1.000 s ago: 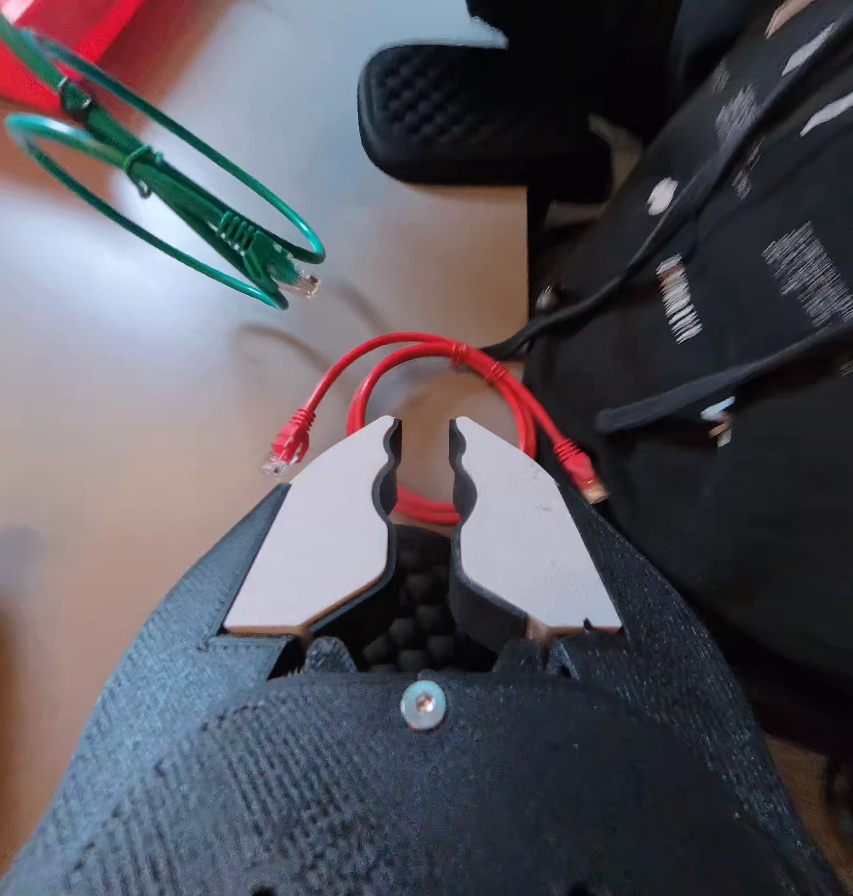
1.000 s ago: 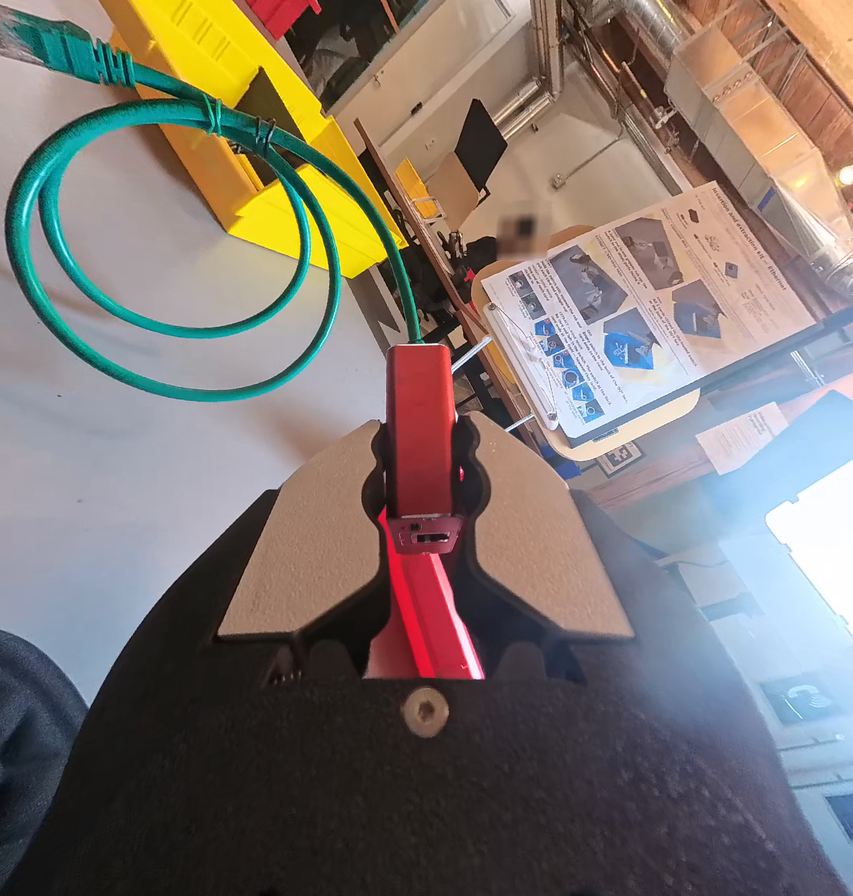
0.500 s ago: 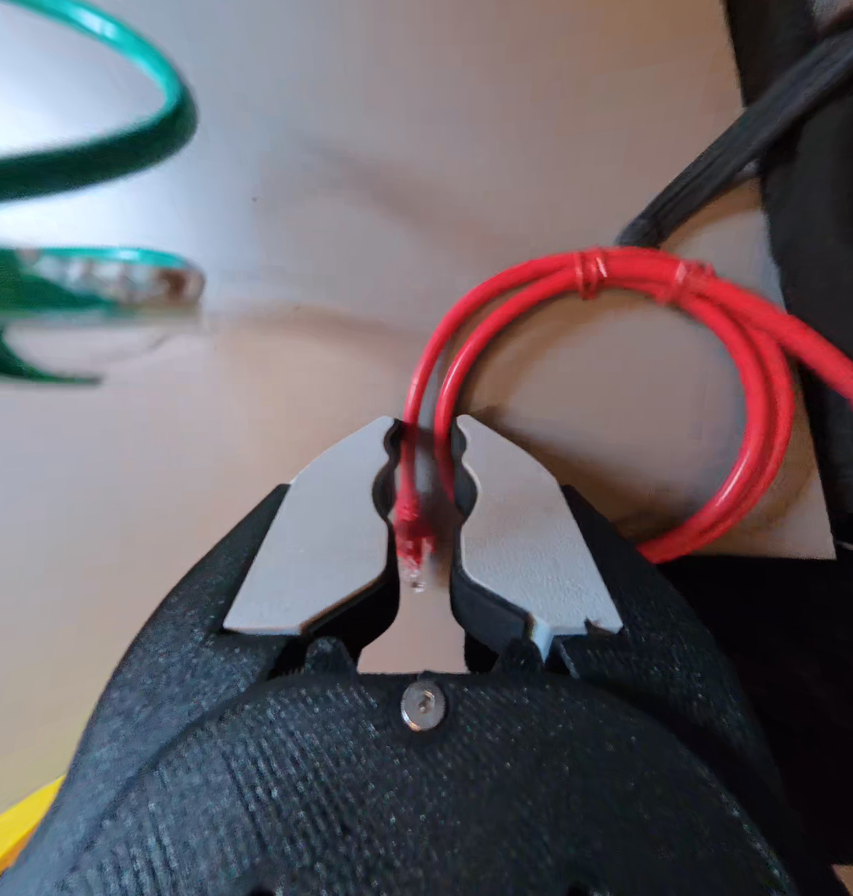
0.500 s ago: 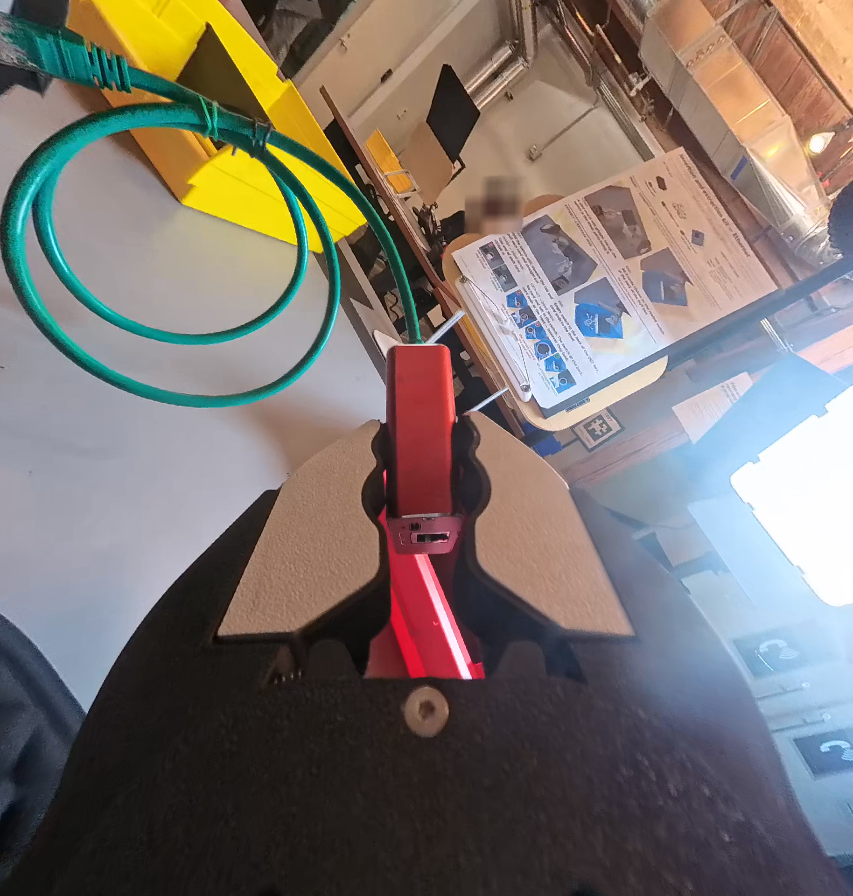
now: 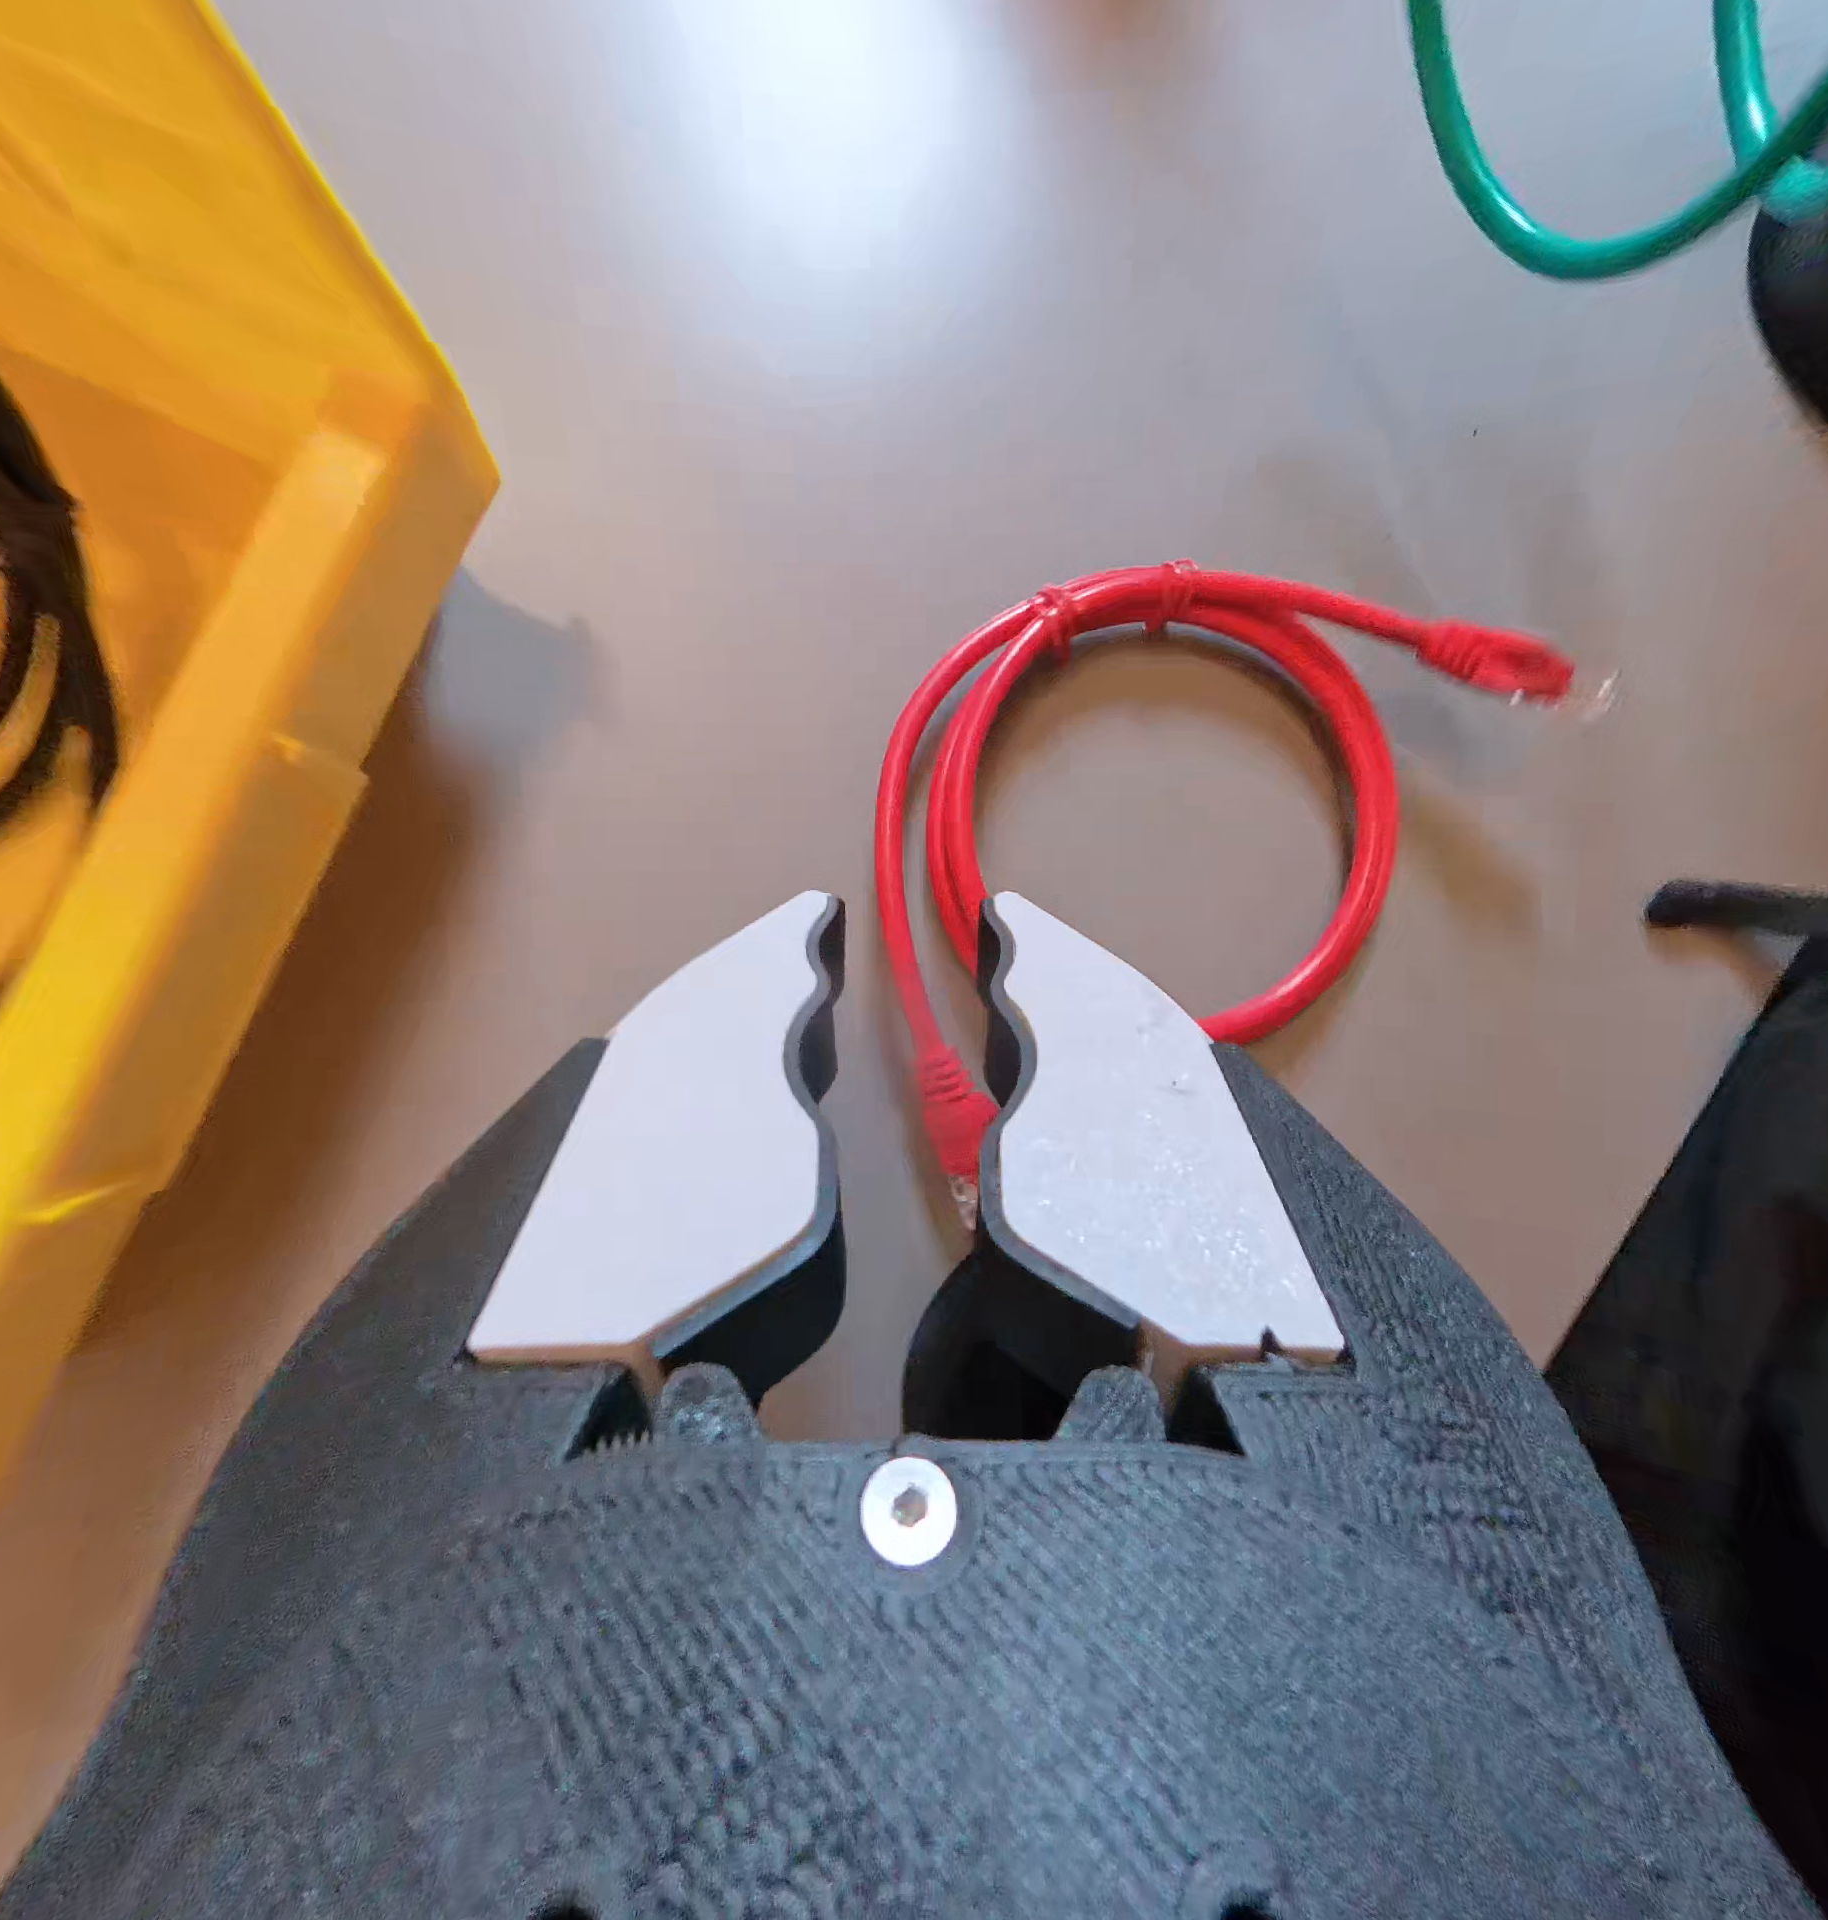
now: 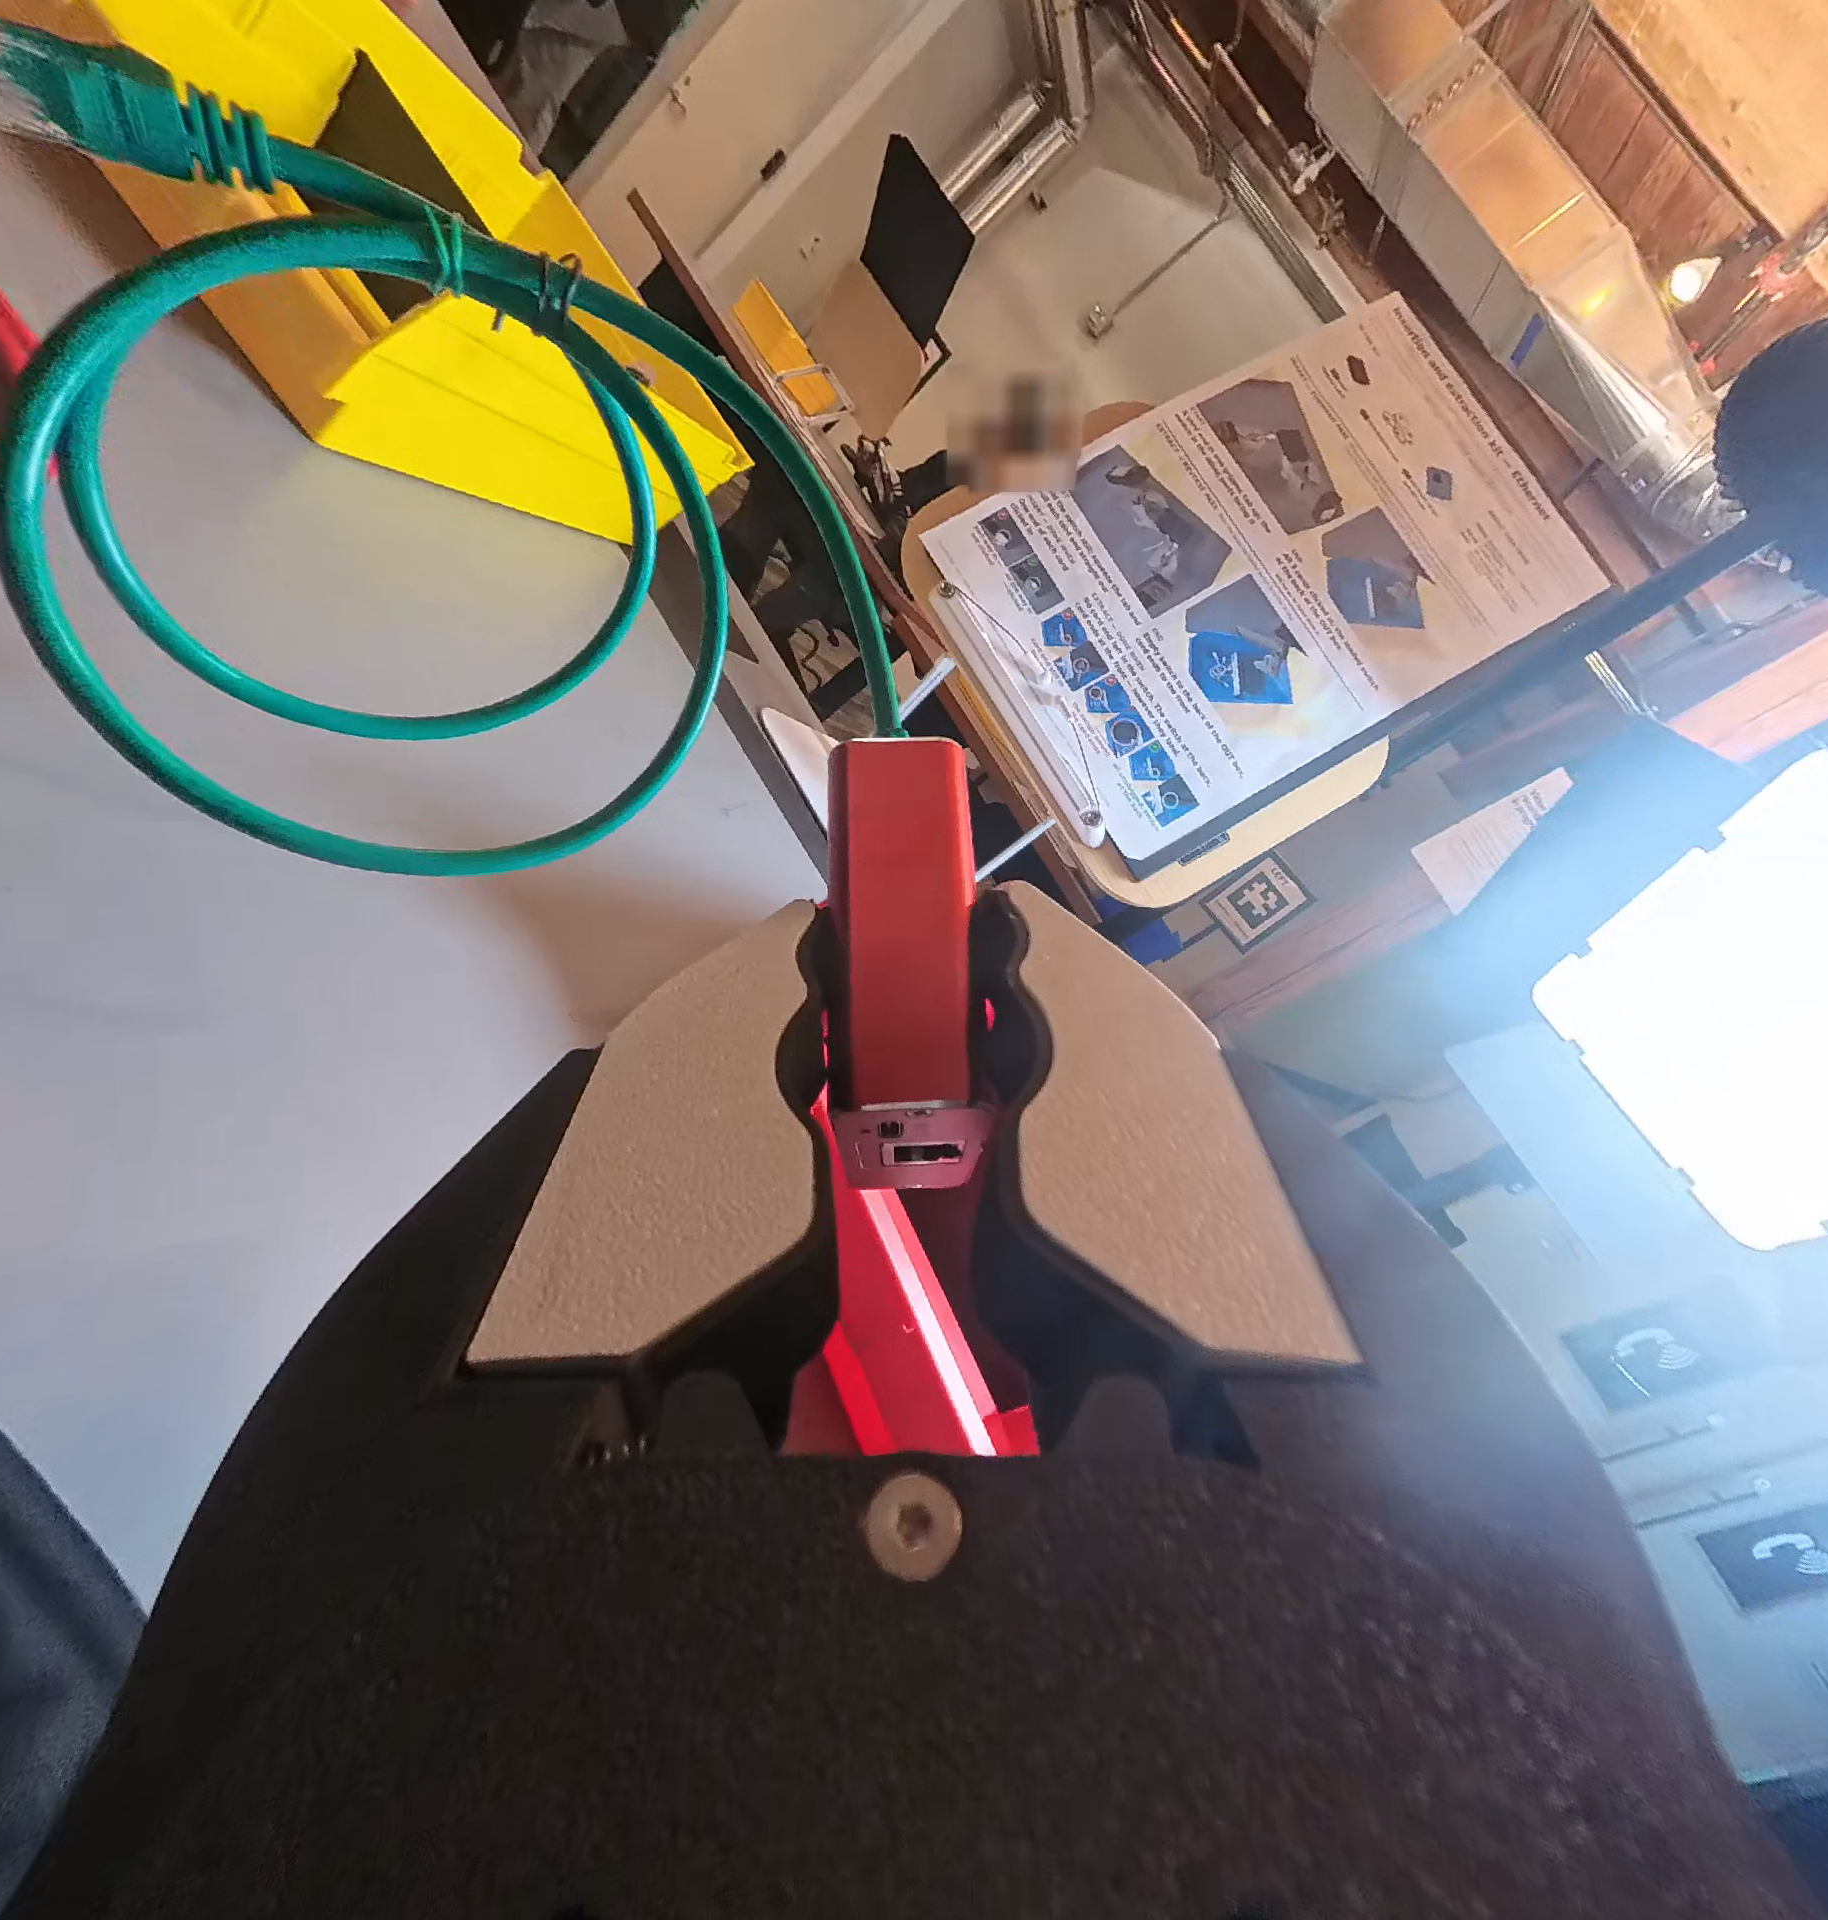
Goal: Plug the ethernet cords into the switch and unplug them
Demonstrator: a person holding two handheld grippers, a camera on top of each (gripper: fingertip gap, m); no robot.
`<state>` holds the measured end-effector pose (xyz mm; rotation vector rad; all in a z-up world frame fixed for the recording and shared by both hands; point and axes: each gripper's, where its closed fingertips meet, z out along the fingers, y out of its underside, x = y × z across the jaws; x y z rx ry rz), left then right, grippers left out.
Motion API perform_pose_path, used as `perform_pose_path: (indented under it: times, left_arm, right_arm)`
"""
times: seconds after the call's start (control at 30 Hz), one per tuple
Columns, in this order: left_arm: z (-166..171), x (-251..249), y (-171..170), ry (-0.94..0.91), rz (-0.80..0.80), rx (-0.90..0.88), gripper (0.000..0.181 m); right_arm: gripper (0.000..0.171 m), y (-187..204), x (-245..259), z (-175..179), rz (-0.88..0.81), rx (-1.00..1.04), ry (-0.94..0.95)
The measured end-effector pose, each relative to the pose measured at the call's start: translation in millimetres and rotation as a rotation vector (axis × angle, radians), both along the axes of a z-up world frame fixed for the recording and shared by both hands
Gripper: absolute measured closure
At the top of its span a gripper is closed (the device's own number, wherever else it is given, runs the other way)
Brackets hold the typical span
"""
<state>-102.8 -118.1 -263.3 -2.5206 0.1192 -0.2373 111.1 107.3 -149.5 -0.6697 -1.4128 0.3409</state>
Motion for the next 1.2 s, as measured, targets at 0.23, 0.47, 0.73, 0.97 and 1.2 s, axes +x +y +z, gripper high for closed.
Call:
perform_pose_path:
  times: [0.23, 0.47, 0.73, 0.97, 1.2]
  left_arm:
    - [22, 37, 7, 0.230, -0.268, 0.165, 0.153]
    - [5, 66, 28, 0.342, -0.464, 0.169, 0.146]
    - [-17, 94, 34, 0.451, -0.711, 0.153, 0.136]
    - [-21, 122, 46, 0.412, -0.914, 0.181, 0.140]
    - [-23, 128, 61, 0.345, -0.923, 0.217, 0.164]
  right_arm:
    - [0.145, -9, -12, 8, 0.011, 0.005, 0.002]
    - [0.145, -21, -10, 11, 0.003, 0.006, -0.003]
    - [0.145, -29, 4, 10, -0.042, 0.005, 0.006]
    - [0.145, -30, 6, 7, -0.064, 0.025, -0.008]
    - [0.145, -13, -11, 6, -0.055, 0.034, -0.013]
